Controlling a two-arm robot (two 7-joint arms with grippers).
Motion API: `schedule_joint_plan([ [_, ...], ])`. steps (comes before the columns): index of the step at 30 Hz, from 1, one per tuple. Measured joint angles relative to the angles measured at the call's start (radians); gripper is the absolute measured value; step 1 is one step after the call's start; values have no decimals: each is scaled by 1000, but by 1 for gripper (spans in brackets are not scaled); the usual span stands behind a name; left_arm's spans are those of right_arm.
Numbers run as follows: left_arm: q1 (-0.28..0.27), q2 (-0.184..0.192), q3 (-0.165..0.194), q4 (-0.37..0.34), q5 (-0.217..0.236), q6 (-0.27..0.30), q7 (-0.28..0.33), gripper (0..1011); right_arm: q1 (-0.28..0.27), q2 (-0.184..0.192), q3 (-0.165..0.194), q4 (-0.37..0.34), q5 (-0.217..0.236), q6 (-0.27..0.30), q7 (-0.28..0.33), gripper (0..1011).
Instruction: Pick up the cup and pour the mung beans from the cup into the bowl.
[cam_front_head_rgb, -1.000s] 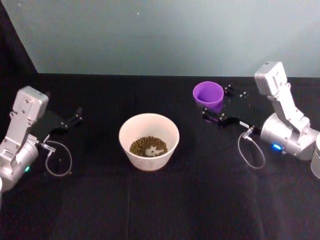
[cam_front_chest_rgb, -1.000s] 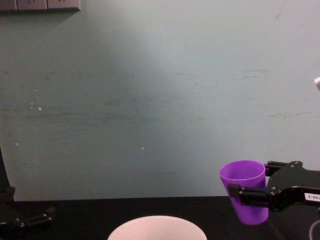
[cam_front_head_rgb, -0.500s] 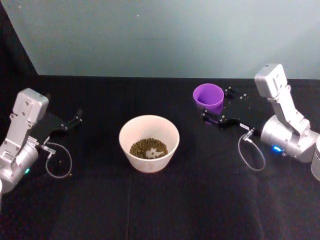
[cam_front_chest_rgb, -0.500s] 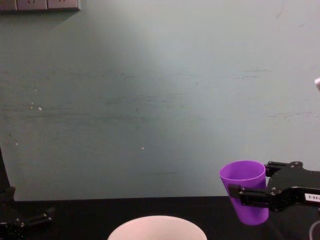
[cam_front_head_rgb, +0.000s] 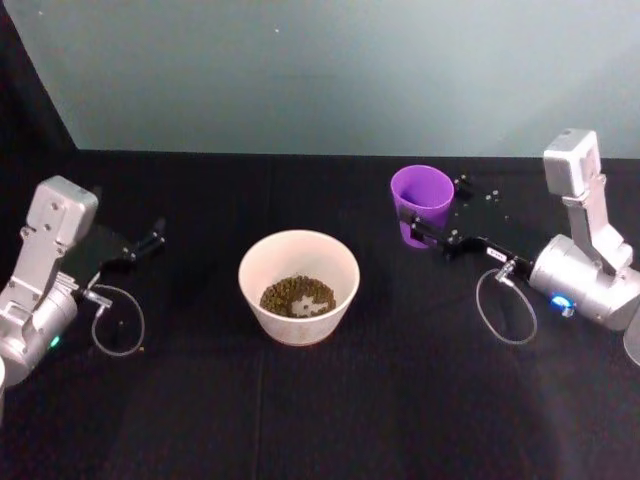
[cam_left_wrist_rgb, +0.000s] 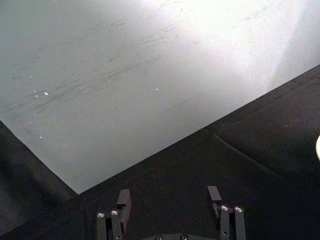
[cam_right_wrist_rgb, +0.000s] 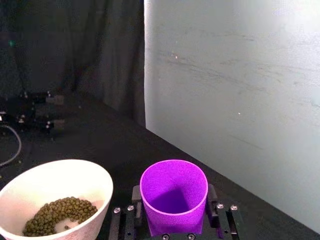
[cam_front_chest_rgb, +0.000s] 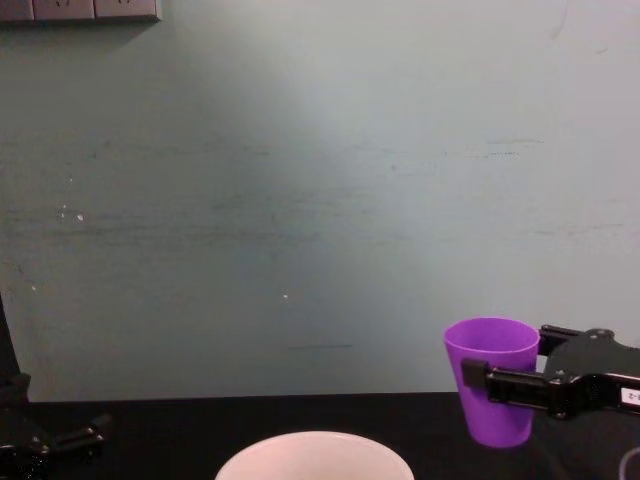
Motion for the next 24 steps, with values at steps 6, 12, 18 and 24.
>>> schedule_joint_plan([
  [6, 0, 0, 0, 0, 0, 0, 0, 1000, 13, -5, 4, 57, 59, -30, 45, 736],
  [12, 0, 0, 0, 0, 0, 0, 0, 1000, 20, -2, -6, 99, 85, -51, 68, 735],
  [18, 0, 0, 0, 0, 0, 0, 0, 1000, 23, -3, -26, 133, 91, -73, 68, 736],
  [24, 0, 0, 0, 0, 0, 0, 0, 1000, 32, -11, -45, 173, 86, -95, 52, 735],
])
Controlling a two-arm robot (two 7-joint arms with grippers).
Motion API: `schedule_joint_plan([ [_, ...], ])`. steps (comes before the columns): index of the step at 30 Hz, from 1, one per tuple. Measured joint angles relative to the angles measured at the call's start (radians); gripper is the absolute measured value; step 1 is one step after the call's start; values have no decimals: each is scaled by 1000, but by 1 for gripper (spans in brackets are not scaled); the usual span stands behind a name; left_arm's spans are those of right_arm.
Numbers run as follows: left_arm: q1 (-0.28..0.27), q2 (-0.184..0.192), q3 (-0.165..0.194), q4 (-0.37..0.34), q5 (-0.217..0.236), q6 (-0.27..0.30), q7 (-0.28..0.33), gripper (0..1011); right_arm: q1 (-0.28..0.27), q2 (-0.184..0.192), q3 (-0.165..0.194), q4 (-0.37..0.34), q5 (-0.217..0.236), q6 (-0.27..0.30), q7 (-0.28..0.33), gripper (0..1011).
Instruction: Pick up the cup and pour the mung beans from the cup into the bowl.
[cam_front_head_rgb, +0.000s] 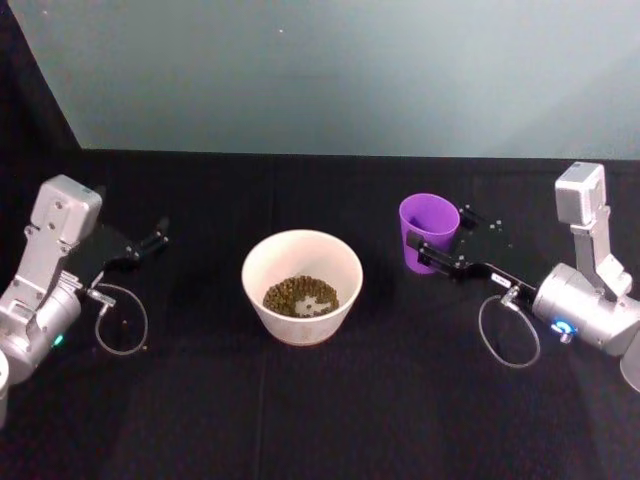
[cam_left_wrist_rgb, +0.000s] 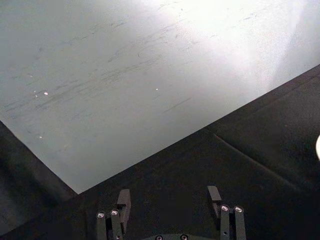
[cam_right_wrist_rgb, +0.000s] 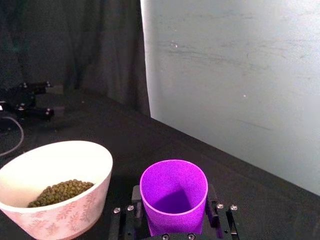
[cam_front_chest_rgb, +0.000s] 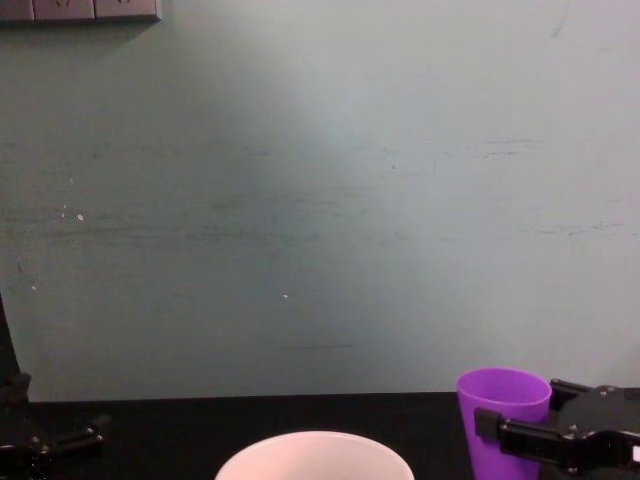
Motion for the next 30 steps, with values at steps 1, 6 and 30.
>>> schedule_joint_plan([
  [1, 0, 0, 0, 0, 0, 0, 0, 1000, 2, -2, -4, 8, -1, -4, -3, 736],
  [6, 0, 0, 0, 0, 0, 0, 0, 1000, 6, -7, -10, 26, -2, -15, -5, 736],
  [30, 0, 0, 0, 0, 0, 0, 0, 1000, 34, -42, -14, 135, 43, -47, 46, 736],
])
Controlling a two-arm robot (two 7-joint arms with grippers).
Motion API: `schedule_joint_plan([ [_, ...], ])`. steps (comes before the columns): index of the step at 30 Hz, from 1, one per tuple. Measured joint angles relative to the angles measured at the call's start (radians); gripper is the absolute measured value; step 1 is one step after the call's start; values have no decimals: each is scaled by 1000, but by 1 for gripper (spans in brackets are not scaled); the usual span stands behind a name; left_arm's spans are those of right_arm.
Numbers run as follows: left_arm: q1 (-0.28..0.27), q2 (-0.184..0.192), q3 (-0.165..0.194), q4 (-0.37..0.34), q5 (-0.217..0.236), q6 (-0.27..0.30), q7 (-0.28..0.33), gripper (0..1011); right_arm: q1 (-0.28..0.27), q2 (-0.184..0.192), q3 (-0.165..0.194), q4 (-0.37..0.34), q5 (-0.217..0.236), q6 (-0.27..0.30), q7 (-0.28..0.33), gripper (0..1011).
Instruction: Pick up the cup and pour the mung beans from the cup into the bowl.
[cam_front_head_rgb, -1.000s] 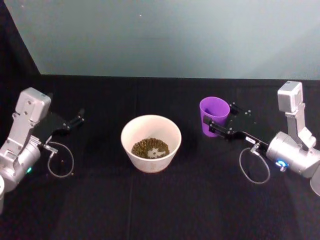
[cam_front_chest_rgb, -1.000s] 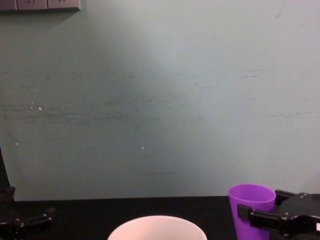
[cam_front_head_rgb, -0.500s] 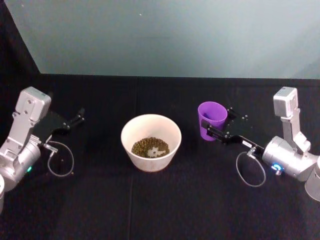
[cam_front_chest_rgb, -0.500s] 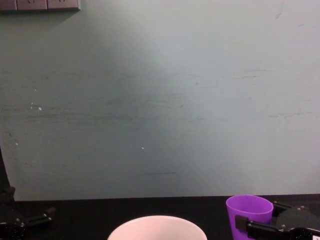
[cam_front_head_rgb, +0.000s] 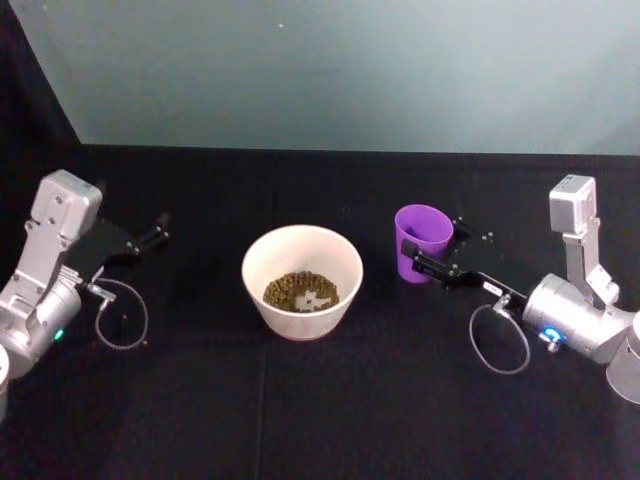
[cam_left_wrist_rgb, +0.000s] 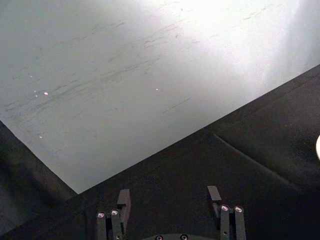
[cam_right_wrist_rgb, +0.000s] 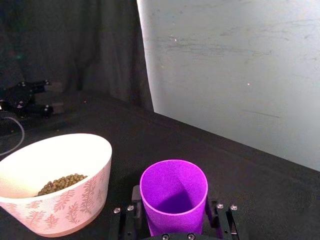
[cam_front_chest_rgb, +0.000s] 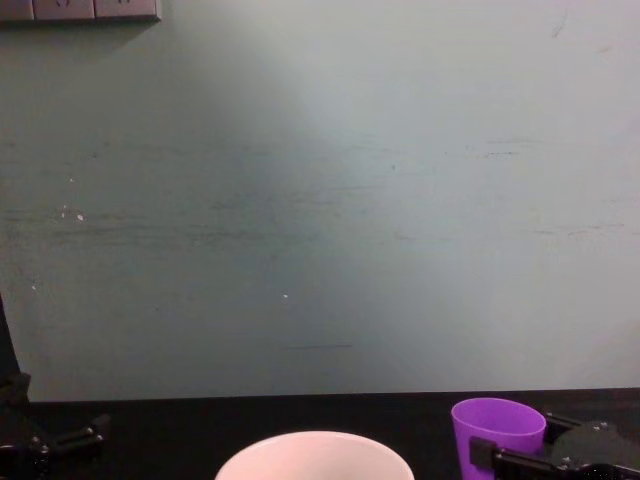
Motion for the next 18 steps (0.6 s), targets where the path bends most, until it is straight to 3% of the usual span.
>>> schedule_joint_plan([
  [11, 0, 0, 0, 0, 0, 0, 0, 1000, -1, 1, 0, -6, -2, 0, -2, 757],
  [18, 0, 0, 0, 0, 0, 0, 0, 1000, -2, 2, 0, -7, -3, 0, -3, 933],
])
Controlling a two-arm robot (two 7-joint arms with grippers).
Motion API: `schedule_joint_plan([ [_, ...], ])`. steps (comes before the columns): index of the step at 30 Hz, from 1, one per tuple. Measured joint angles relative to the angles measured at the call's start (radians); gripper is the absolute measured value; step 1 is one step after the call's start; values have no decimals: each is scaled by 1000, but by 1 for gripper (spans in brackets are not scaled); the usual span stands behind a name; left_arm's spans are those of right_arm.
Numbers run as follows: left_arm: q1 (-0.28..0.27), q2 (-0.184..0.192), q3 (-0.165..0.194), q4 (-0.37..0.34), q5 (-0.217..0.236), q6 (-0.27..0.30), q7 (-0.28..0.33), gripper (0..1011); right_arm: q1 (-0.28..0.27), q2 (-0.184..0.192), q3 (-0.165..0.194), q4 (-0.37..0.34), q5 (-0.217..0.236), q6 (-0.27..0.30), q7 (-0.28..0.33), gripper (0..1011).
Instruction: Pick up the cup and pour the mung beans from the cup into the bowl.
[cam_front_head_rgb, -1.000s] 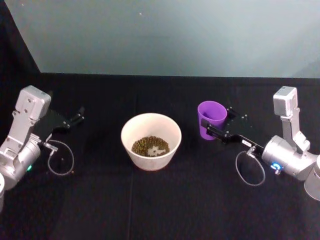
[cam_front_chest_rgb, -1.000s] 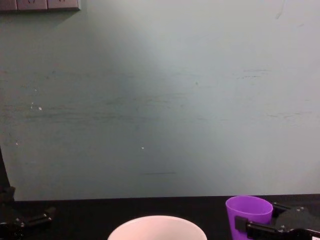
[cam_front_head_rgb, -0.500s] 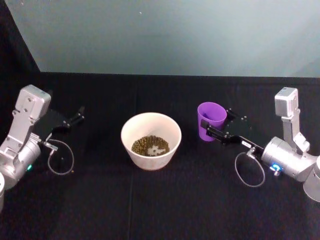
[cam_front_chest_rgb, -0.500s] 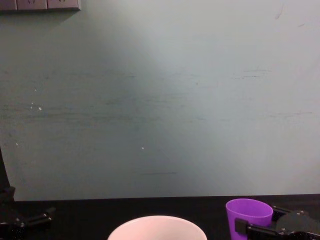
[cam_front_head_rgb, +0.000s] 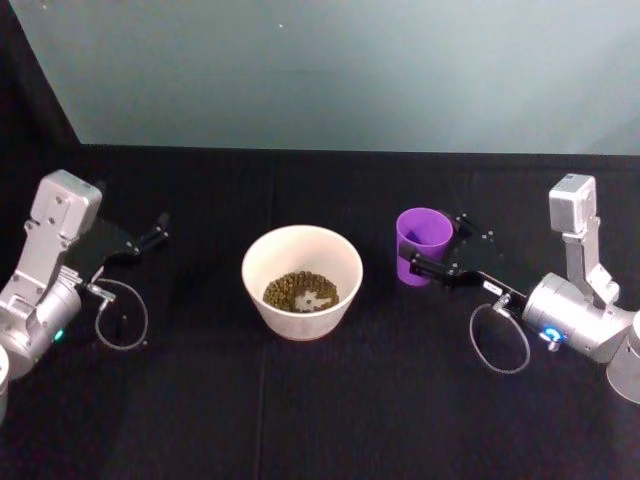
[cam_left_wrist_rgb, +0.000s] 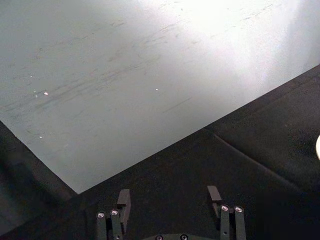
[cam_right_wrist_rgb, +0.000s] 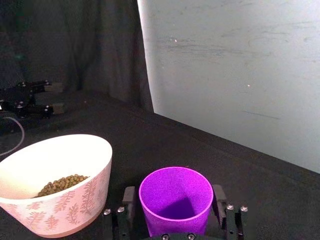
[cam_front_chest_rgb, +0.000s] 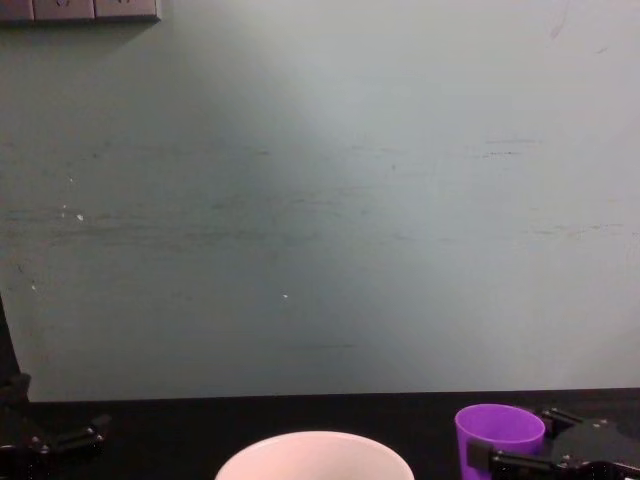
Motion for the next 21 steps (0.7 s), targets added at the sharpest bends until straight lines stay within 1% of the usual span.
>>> schedule_joint_plan([
  [1, 0, 0, 0, 0, 0, 0, 0, 1000, 0, 0, 0, 0, 0, 0, 0, 948],
  [2, 0, 0, 0, 0, 0, 0, 0, 1000, 0, 0, 0, 0, 0, 0, 0, 992],
  [3, 0, 0, 0, 0, 0, 0, 0, 1000, 0, 0, 0, 0, 0, 0, -1, 1002],
  [11, 0, 0, 0, 0, 0, 0, 0, 1000, -1, 1, 0, -3, -1, 2, -2, 1003],
  [17, 0, 0, 0, 0, 0, 0, 0, 1000, -12, 11, 0, -45, 4, 25, -11, 1003],
  [20, 0, 0, 0, 0, 0, 0, 0, 1000, -29, 22, 2, -96, 4, 31, -29, 1003],
  [21, 0, 0, 0, 0, 0, 0, 0, 1000, -29, 22, 2, -96, 4, 31, -29, 1003],
])
